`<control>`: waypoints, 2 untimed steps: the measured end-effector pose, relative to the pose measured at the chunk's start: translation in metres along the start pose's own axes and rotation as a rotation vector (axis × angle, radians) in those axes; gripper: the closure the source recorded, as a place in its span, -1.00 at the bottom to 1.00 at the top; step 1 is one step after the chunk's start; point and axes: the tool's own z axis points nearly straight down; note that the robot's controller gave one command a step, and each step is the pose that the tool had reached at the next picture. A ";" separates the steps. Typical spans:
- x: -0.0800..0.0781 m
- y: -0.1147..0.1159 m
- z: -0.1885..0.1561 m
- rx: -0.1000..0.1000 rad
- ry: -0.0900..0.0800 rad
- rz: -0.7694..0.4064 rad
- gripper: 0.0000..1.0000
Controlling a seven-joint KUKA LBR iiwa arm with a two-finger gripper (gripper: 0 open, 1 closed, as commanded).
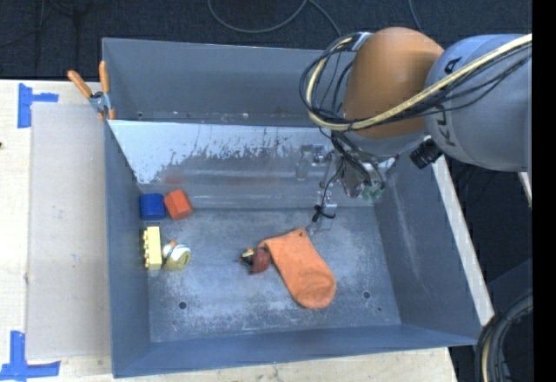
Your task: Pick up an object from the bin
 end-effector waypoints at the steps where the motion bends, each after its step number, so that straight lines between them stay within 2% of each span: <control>1: 0.022 0.003 0.035 0.000 -0.001 -0.086 -1.00; 2: 0.065 0.010 0.102 -0.001 0.000 -0.137 -1.00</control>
Offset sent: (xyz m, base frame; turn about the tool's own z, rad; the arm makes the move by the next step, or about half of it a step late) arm -0.0670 0.0113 -0.1029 -0.1423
